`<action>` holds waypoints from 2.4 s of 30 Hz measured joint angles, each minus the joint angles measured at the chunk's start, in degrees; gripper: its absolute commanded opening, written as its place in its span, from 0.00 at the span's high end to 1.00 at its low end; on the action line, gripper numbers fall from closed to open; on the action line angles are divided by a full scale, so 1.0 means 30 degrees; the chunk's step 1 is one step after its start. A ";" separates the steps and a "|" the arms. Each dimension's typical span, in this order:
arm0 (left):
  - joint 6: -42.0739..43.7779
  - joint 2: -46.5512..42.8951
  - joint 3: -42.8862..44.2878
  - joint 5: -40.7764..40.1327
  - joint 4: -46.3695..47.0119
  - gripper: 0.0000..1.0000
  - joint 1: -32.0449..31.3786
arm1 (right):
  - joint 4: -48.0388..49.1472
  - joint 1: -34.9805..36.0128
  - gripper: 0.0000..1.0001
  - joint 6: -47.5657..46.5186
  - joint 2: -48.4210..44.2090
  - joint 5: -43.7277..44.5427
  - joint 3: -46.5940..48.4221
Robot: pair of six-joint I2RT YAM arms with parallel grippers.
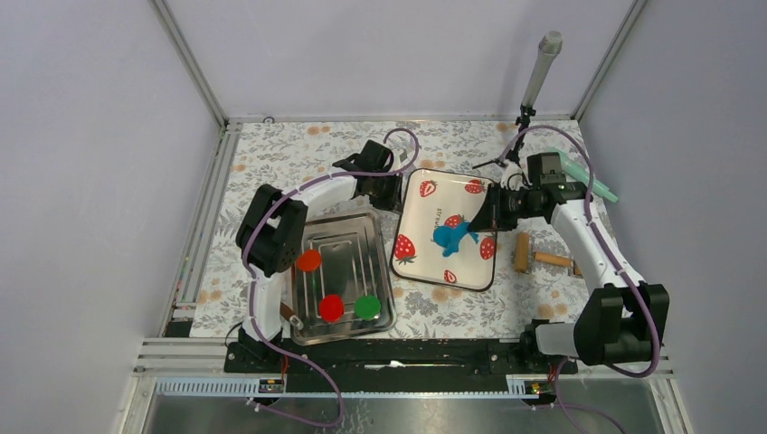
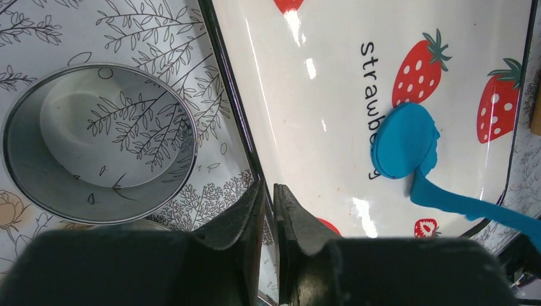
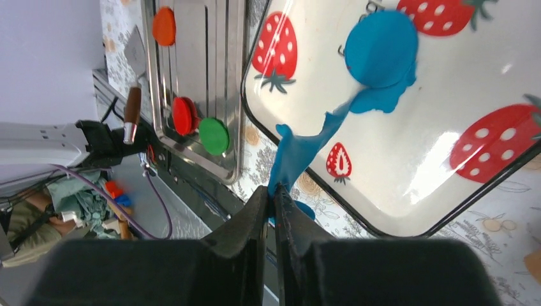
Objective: Roll out the dumpling wrappers from the dough
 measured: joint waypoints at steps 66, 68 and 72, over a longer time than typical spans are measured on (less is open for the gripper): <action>-0.9158 0.4437 0.3745 0.8218 1.1162 0.34 -0.0007 | 0.0663 0.0889 0.09 -0.4153 1.0455 0.1290 0.9377; -0.9690 0.4903 0.3883 0.8677 1.1701 0.34 -0.0182 | 0.0517 0.0889 0.09 -0.4532 1.0528 0.0947 0.9398; -1.0477 0.5559 0.4204 0.9442 1.2604 0.33 -0.0554 | 0.0321 0.0889 0.09 -0.4918 1.0870 0.0787 0.9704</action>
